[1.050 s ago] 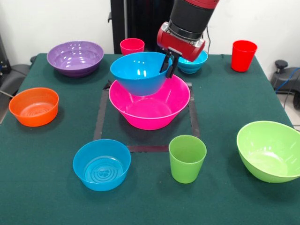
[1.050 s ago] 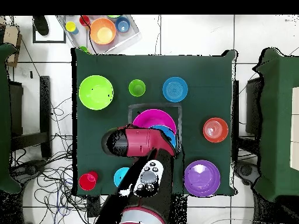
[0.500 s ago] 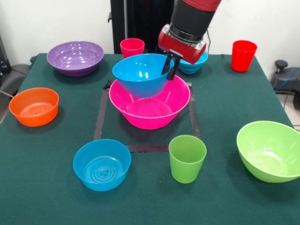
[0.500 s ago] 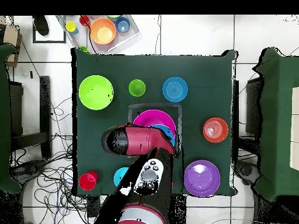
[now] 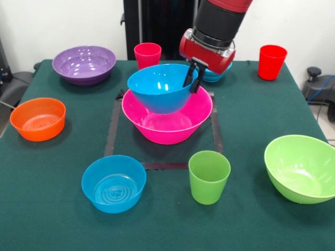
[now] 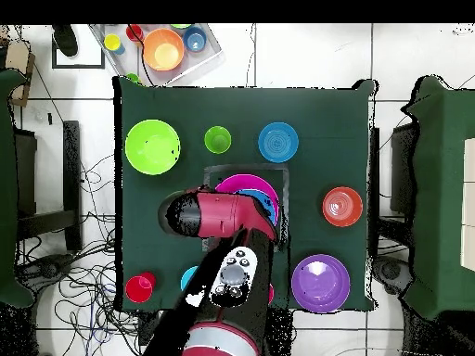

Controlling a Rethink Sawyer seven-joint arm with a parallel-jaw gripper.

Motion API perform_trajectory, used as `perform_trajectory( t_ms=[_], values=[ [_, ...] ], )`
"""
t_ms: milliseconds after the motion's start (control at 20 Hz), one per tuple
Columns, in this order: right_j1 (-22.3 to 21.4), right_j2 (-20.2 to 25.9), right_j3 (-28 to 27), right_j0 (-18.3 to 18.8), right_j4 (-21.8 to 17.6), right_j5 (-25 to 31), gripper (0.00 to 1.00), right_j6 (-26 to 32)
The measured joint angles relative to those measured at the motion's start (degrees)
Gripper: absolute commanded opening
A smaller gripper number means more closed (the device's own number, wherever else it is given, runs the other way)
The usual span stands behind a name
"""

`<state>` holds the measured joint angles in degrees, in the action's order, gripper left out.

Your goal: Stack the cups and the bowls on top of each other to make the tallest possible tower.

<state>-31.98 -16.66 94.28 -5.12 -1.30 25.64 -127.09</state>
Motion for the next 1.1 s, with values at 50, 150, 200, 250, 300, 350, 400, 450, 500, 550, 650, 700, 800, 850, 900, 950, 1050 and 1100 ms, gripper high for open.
perform_trajectory(
  t_ms=[50,150,200,250,300,350,400,450,500,550,650,700,800,850,900,950,1050,1100],
  values=[
    [0.20,-0.10,-0.43,-0.08,0.00,0.12,1.00,0.00],
    [0.71,-0.65,-1.49,-0.51,-0.01,0.26,1.00,0.00],
    [1.05,-1.15,-2.33,-0.96,0.01,0.25,1.00,0.00],
    [1.24,-1.39,-2.78,-1.22,0.05,0.25,1.00,0.00],
    [1.38,-1.50,-3.18,-1.42,0.08,0.26,1.00,0.00],
    [1.52,-1.62,-3.58,-1.62,0.12,0.26,1.00,0.00],
    [1.59,-1.62,-3.80,-1.70,0.14,0.26,1.00,0.00],
    [1.68,-1.61,-4.08,-1.76,0.17,0.25,1.00,0.00],
    [1.82,-1.61,-4.49,-1.82,0.31,0.26,1.00,0.00],
    [1.86,-1.61,-4.63,-1.82,0.37,0.26,1.00,0.00],
    [1.89,-1.62,-5.05,-1.82,0.69,0.57,1.00,0.00],
    [1.87,-1.64,-5.43,-1.86,0.94,1.30,1.00,0.00],
    [1.63,-1.63,-6.23,-1.97,1.55,3.69,1.00,0.00],
    [1.47,-1.63,-6.68,-2.03,1.94,5.21,1.00,0.00],
    [1.30,-1.64,-7.10,-2.08,2.25,6.61,1.00,0.00],
    [0.99,-1.64,-7.80,-2.17,2.76,8.85,1.00,0.00],
    [0.39,-1.66,-9.00,-2.39,3.67,12.53,1.00,0.00],
    [0.22,-1.67,-9.40,-2.49,4.02,13.50,1.00,0.00]
  ],
)
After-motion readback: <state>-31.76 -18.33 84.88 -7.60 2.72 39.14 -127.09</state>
